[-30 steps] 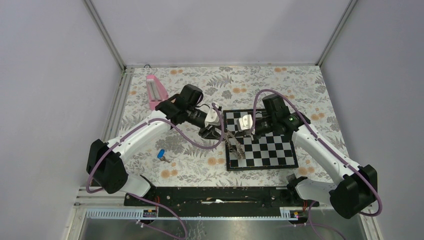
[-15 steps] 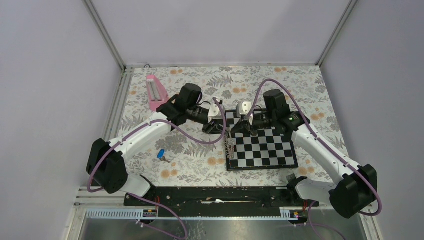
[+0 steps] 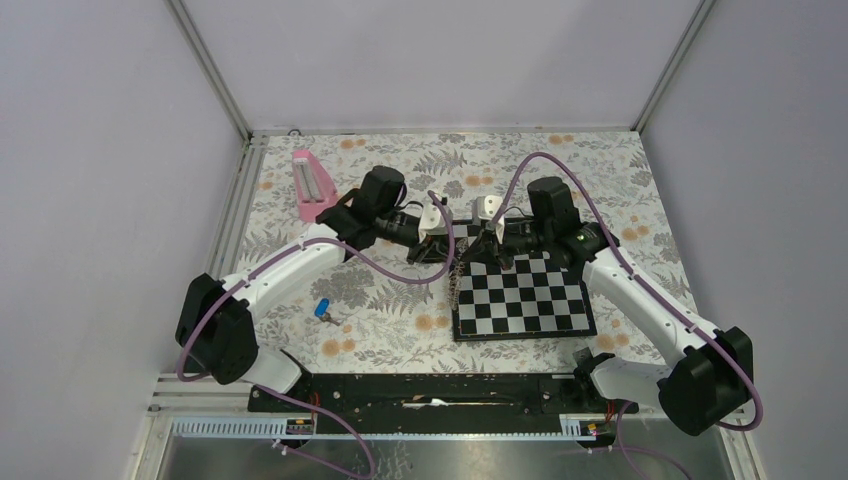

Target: Put the keys on the keyring

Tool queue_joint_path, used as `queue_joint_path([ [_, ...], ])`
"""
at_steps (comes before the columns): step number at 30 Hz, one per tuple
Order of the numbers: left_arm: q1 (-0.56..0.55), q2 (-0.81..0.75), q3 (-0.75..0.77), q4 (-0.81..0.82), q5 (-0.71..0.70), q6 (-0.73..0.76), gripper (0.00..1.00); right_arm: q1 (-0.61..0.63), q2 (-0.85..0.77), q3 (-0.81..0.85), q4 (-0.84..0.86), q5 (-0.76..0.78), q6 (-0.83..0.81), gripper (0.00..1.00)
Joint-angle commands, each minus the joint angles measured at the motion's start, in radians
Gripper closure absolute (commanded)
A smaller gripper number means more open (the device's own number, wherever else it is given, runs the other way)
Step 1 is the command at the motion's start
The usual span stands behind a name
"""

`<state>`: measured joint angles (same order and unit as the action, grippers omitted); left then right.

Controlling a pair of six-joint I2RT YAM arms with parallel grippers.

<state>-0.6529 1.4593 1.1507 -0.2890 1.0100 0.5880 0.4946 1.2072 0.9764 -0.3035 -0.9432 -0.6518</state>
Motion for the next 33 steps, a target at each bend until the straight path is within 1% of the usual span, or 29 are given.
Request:
queue_joint_path([
  [1,-0.006,0.010,0.008,0.044,0.012,-0.006,0.81,-0.001,-0.015,-0.001,0.060,-0.014,0.031,1.00],
  [7,-0.010,0.015,0.017,0.044,0.016,-0.013,0.89,-0.001,-0.021,-0.019,0.073,-0.004,0.036,1.00],
  [11,-0.010,0.019,0.023,0.044,0.016,-0.017,1.00,-0.002,-0.022,-0.018,0.074,-0.002,0.042,1.00],
  [17,-0.011,0.020,0.022,0.045,-0.002,-0.026,1.00,-0.003,-0.025,-0.021,0.080,0.008,0.055,1.00],
  [19,-0.011,0.010,0.013,0.056,-0.018,-0.033,1.00,-0.006,-0.029,-0.022,0.081,0.017,0.057,0.97],
  [20,-0.010,0.005,0.011,0.058,-0.026,-0.035,1.00,-0.008,-0.032,-0.024,0.081,0.020,0.059,0.94],
  [24,-0.008,-0.012,0.005,0.066,-0.057,-0.065,1.00,-0.021,-0.055,-0.035,0.083,0.039,0.065,0.75],
  [25,-0.005,-0.014,0.005,0.069,-0.066,-0.078,1.00,-0.025,-0.062,-0.038,0.083,0.045,0.065,0.68],
  [26,-0.004,-0.018,0.005,0.073,-0.074,-0.093,1.00,-0.030,-0.071,-0.042,0.083,0.052,0.066,0.57],
  [27,-0.002,-0.020,0.006,0.075,-0.081,-0.105,1.00,-0.036,-0.079,-0.044,0.083,0.059,0.068,0.51],
  [33,0.044,-0.054,-0.006,0.100,-0.100,-0.188,1.00,-0.063,-0.111,-0.044,0.080,0.110,0.084,0.29],
])
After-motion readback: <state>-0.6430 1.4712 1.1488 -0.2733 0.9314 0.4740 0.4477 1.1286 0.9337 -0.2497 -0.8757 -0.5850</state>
